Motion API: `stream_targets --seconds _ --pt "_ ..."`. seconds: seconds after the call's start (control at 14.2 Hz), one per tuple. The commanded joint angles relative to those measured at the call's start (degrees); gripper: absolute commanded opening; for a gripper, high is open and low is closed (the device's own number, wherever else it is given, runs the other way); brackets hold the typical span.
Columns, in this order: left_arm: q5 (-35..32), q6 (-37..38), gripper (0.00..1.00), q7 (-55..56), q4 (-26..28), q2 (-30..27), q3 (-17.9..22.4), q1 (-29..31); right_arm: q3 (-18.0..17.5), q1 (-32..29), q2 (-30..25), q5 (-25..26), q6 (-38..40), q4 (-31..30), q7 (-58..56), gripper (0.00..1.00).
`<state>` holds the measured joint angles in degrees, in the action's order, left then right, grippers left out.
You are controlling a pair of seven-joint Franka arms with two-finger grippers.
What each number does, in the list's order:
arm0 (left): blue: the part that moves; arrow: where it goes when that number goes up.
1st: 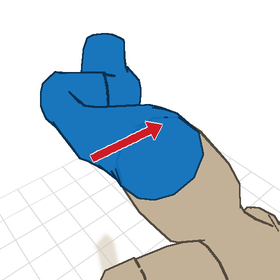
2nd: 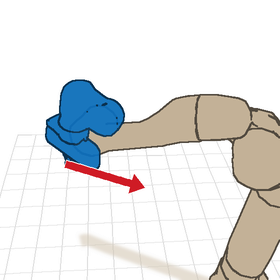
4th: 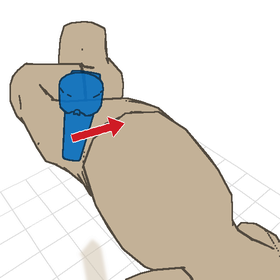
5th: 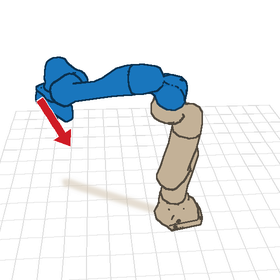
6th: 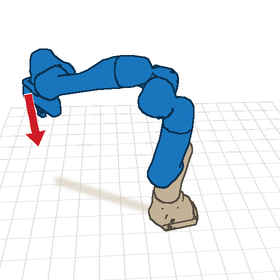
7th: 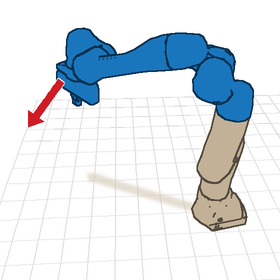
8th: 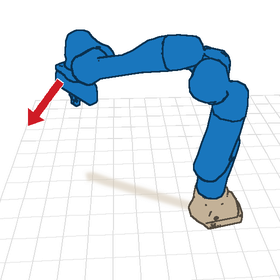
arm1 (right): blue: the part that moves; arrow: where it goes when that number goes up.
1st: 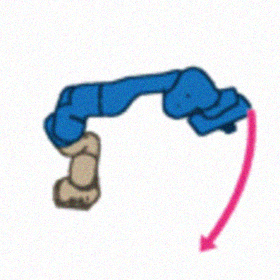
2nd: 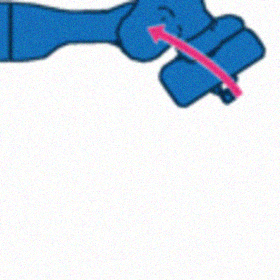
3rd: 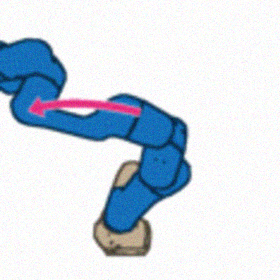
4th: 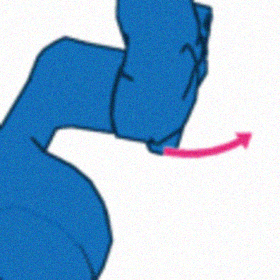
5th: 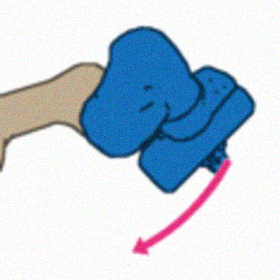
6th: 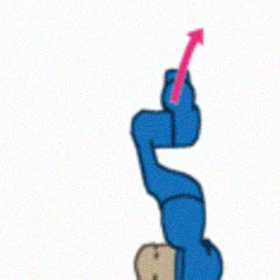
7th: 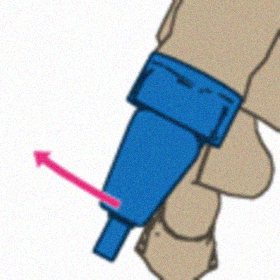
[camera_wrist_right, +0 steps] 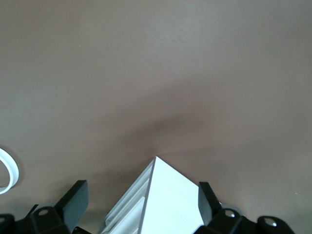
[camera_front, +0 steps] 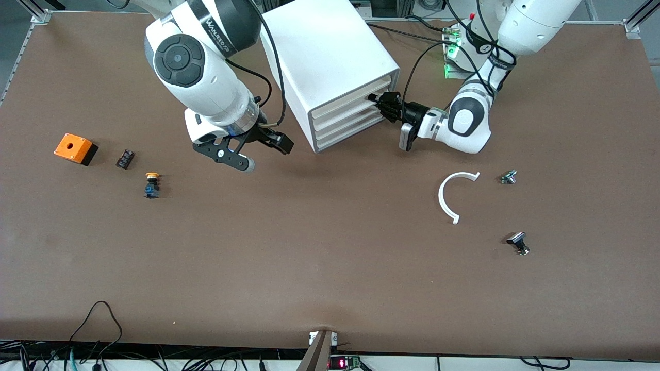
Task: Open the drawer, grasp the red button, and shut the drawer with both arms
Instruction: 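Grip the drawer handle and pull the drawer open with the left gripper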
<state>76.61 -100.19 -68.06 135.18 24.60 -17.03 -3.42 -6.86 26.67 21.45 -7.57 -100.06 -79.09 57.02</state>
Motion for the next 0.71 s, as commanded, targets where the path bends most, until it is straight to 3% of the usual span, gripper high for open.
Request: stream_targets --seconds 0.0,0.28,0.64 --pt "0.3 -0.2 0.0 -0.3 -0.2 -0.4 0.1 2.0 0.3 1.1 2.2 -0.1 0.7 3.6 2.6 1.0" --pt "-8.0 -0.2 0.0 6.4 -4.8 -0.3 0.5 6.1 0.4 3.6 3.9 0.1 0.0 5.7 8.2 1.0" --pt "-13.1 0.0 0.0 15.9 -13.9 2.9 1.0 8.8 0.5 8.4 11.5 3.3 -2.6 14.6 18.1 1.0"
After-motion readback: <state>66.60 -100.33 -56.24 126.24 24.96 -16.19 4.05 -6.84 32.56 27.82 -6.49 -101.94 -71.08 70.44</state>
